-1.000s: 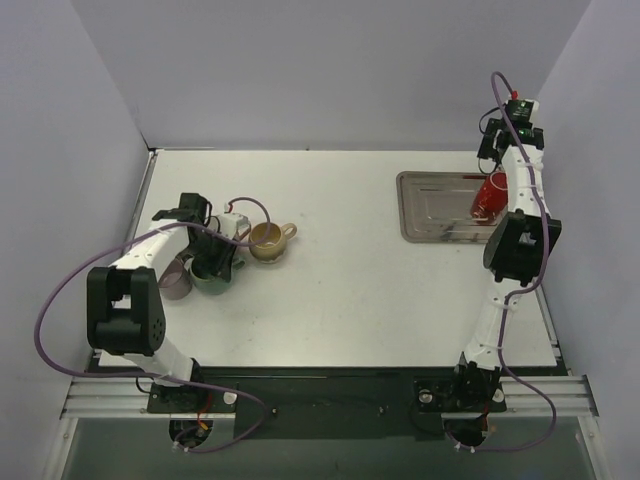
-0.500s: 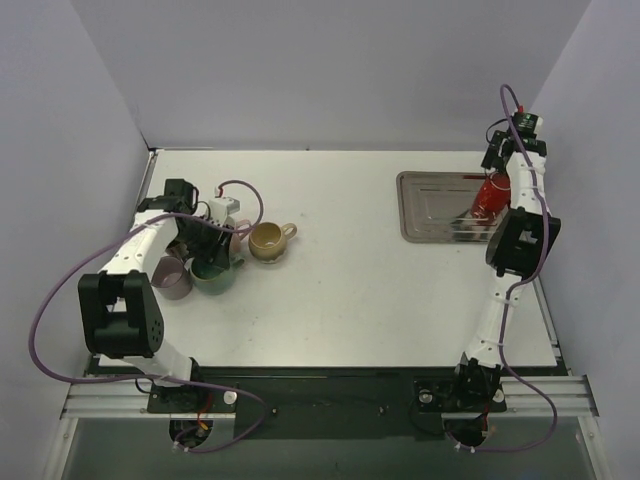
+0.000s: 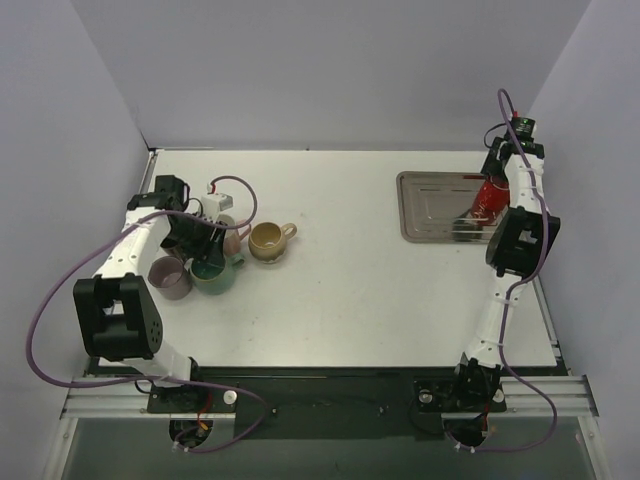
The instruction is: Turn the mug right side up
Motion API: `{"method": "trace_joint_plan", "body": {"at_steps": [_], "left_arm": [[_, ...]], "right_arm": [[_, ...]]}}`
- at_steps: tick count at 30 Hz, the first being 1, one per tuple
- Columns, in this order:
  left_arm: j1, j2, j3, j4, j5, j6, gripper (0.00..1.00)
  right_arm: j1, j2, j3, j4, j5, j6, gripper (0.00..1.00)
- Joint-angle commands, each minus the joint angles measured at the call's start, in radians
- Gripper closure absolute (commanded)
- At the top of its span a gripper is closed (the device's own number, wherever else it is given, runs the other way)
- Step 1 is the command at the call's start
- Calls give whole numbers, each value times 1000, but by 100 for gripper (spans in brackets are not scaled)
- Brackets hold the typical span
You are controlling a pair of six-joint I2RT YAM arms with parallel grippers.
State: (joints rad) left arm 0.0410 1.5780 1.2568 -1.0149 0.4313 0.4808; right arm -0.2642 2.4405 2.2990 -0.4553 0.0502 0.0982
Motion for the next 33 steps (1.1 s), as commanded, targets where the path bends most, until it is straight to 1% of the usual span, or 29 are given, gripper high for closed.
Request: {"method": "trace_joint_plan", "body": {"at_steps": [1,5,9,12,18,20,22,25,28,29,32,33], "left_arm": [[14,-62,76,-30,44,31,44],[23,-82,96,-51,58,50,44],[40,-104,99,-68,75,70,44],[54,-108,99,-76,86,85,44],[72,-108,118,-79,98,88,44],[77,-107,128,-83,106,93,44],[79,-105,128,-85,107,96,44],[83,-99,128,-86,107,99,44],[88,-92,131,-90,112,102,44],[89,-85,131,-90,109,102,44],[91,-78,141,-88,107,99,44],[91,-75,142,-88,107,101,44]], "right_arm": [[29,-86,-102,-120,-84,-12,55],[42,-124,-160,-166,-134,11,54],[45,-126,-179,-239,-165,18,56],[51,-165,-226,-253,-190,15,56],[72,-302,-418,-253,-230,20,56],[91,-340,-449,-253,-248,8,56],[108,-382,-454,-260,-251,-11,53],[103,-429,-412,-253,-233,38,46],[94,-434,-319,-226,-172,109,41],[88,-417,-300,-206,-141,118,39],[88,-341,-154,-178,-108,156,37],[92,-281,-91,-166,-134,141,29]]}}
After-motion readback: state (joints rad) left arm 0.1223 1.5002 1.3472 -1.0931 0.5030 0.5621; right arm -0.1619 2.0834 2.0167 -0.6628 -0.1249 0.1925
